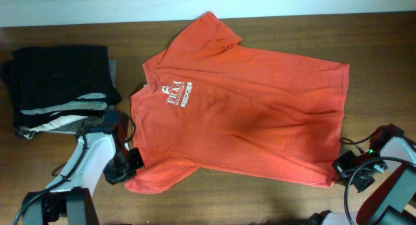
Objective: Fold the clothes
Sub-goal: 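Grasp the T-shirt's lower-left hem with the left gripper and lift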
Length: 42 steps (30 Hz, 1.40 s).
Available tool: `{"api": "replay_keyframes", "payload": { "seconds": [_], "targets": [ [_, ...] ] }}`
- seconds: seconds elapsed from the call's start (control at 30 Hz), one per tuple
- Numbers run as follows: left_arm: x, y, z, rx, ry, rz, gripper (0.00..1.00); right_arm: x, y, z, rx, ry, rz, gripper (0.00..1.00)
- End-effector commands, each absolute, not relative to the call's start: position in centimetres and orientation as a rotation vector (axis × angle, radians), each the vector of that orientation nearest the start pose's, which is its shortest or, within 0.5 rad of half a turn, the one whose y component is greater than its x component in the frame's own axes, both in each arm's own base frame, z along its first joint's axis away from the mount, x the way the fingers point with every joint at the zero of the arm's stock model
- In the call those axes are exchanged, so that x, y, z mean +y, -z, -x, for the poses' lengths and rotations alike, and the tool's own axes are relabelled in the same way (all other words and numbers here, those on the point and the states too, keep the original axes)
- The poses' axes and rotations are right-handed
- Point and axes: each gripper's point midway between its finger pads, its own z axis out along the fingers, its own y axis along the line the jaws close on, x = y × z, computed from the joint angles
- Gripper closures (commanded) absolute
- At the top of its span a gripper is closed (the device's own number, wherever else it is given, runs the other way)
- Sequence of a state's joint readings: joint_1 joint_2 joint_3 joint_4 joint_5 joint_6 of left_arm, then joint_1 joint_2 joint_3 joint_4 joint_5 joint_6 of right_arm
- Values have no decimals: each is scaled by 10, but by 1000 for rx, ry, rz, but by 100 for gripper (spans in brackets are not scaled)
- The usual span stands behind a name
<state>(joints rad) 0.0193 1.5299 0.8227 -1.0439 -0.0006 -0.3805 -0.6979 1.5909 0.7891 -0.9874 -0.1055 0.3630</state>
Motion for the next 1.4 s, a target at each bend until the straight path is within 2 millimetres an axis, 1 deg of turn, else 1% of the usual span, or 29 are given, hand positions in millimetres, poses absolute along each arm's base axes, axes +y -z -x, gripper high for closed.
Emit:
{"api": "replay_keyframes", "payload": {
  "seconds": [0.0, 0.13, 0.27, 0.37, 0.5, 0.57, 0.7, 0.9, 1.0, 1.13, 1.23, 1.37],
  "targets": [
    [4, -40, -209, 3225, -34, 628, 100, -121, -20, -165, 2847, -181, -1690, 96],
    [2, -53, -211, 3236, -22, 631, 100, -114, -33, -171, 2874, -229, -1671, 96],
    [-10, -57, -206, 3281, 97, 563, 100, -107, -43, -178, 2923, -222, -1608, 96],
    [-16, -59, -204, 3298, 152, 537, 100, -103, -52, -183, 2955, -217, -1561, 96],
    [-16, -67, -201, 3320, 154, 524, 100, -99, -65, -188, 2990, -207, -1518, 96],
    [-16, -73, -202, 3321, 158, 491, 100, -100, -69, -190, 2990, -199, -1511, 96],
    [-17, -88, -206, 3301, 170, 482, 100, -101, -74, -192, 2990, -202, -1503, 96],
    [-31, -110, -220, 3208, 315, 442, 100, -98, -81, -200, 2976, -261, -1475, 96],
    [-36, -121, -229, 3162, 375, 429, 100, -97, -94, -210, 2958, -318, -1439, 96],
    [-40, -135, -243, 3105, 415, 410, 100, -105, -114, -224, 2915, -311, -1408, 96],
    [-42, -149, -260, 3035, 439, 387, 100, -108, -124, -229, 2896, -304, -1394, 96],
    [-44, -168, -288, 2915, 472, 370, 100, -110, -125, -232, 2885, -301, -1388, 96]
  ]
}}
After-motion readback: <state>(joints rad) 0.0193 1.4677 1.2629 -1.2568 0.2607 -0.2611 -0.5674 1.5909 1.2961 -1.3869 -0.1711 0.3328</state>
